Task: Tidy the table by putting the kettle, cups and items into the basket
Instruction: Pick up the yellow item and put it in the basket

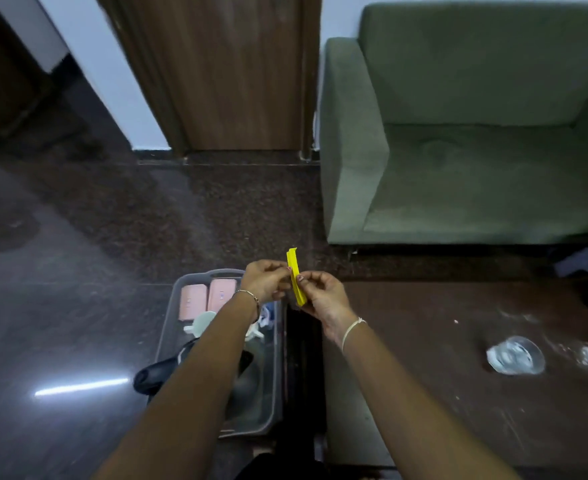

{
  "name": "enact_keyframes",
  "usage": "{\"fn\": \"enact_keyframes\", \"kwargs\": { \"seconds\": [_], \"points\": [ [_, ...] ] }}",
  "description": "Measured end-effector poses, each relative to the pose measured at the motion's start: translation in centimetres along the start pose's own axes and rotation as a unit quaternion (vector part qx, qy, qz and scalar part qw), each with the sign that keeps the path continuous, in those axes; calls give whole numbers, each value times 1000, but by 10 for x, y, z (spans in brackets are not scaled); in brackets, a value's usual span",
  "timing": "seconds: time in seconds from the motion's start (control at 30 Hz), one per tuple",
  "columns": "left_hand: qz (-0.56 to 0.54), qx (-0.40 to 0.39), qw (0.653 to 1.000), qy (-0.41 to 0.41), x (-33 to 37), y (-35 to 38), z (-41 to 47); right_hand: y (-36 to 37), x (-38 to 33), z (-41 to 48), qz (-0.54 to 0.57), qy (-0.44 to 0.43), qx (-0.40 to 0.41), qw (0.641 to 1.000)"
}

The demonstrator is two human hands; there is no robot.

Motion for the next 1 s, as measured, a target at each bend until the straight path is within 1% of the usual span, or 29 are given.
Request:
{"fn": "enact_keyframes", "kwargs": {
  "seconds": [0.1, 0.27, 0.43, 0.53, 0.63, 0.83, 0.93, 1.0],
  "points": [
    [-31, 0, 999, -34, -4, -40, 19, 46, 3, 7, -31, -21, -3, 999],
    [-15, -3, 998, -54, -23, -78, 54, 90, 23, 24, -67, -25, 12, 997],
    [-35, 46, 996, -71, -49, -94, 86, 70, 45, 43, -109, -17, 119, 987],
    [7, 66, 995, -70, -70, -93, 103, 50, 60, 53, -148, -12, 161, 976],
    [49, 95, 992, -66, -82, -92, 113, 38, 74, 61, -182, -10, 182, 966],
    [150, 149, 974, -81, -101, -94, 130, 35, 93, 73, -235, -8, 177, 956],
    [182, 113, 972, -94, -109, -85, 139, 38, 95, 79, -269, -20, 165, 949],
    [210, 91, 970, -88, -111, -78, 144, 41, 95, 83, -285, -26, 154, 946]
  ]
}}
Point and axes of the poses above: each hand's wrist, its own z-axis towards the middle knuckle, its own y-axis out of the palm, x = y × z, the point moved 10 cm from there along z, towards the middle knuckle, and after that the axes turned 11 degrees about x, right-handed, at the moved point
